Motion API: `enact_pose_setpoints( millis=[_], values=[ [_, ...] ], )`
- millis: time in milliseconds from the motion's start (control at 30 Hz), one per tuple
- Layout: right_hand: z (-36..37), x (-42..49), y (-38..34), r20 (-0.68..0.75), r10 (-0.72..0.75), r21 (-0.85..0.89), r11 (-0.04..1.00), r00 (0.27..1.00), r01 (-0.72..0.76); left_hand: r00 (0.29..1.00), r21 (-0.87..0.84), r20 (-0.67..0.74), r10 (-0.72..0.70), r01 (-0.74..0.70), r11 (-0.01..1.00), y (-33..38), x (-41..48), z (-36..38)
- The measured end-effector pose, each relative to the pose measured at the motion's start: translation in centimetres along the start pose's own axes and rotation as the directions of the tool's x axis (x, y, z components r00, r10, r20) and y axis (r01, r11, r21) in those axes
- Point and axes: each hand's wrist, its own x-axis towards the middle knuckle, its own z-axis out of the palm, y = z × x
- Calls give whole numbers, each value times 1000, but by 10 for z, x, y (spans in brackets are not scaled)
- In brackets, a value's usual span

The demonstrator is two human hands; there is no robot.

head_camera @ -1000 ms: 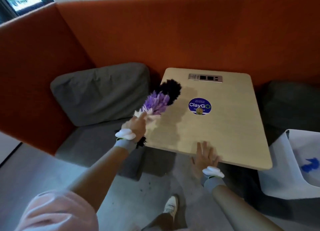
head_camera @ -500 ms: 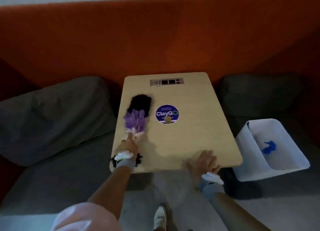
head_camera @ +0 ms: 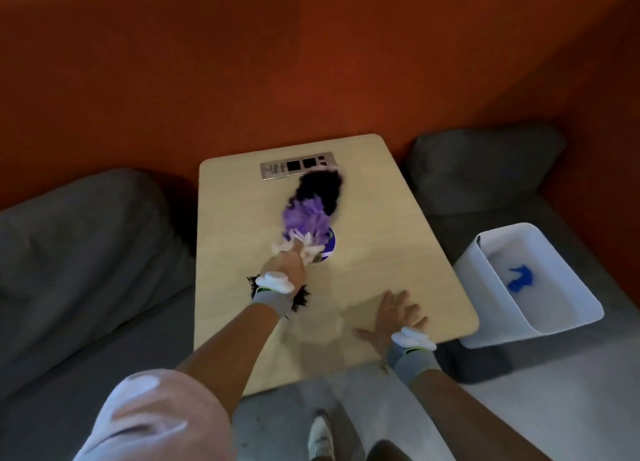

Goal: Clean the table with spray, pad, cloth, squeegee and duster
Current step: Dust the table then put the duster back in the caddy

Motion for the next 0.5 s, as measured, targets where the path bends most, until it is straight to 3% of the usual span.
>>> enact_pose_setpoints(
  millis=[100, 133, 233, 333, 367, 433, 500],
  values=[
    [-15, -1, -4, -46, 15, 105, 994, 999, -10, 920, 95, 67, 386, -391, 916, 21, -4, 19],
    [-21, 2, -4, -49, 9, 119, 993, 999, -3, 889, 155, 50, 455, -457, 876, 27, 1, 20],
    [-29, 25, 2, 24, -27, 114, 993, 999, 24, 921, 218, 29, 389, -386, 896, 25, 35, 7],
    [-42, 50, 6, 85, -39, 65, 997, 996, 33, 991, -23, -63, 119, -121, 992, 31, 65, -9],
    [-46, 59, 6, 78, -41, 61, 997, 996, 36, 993, -68, -72, 89, -94, 993, 40, 70, -11],
    [-57, 71, 2, 53, -63, 83, 995, 997, 58, 975, -11, -30, 219, -219, 976, 56, 72, -6],
    [-69, 86, 0, -13, -82, 90, 992, 997, 83, 898, 85, 8, 440, -439, 894, 66, 80, -2]
  ],
)
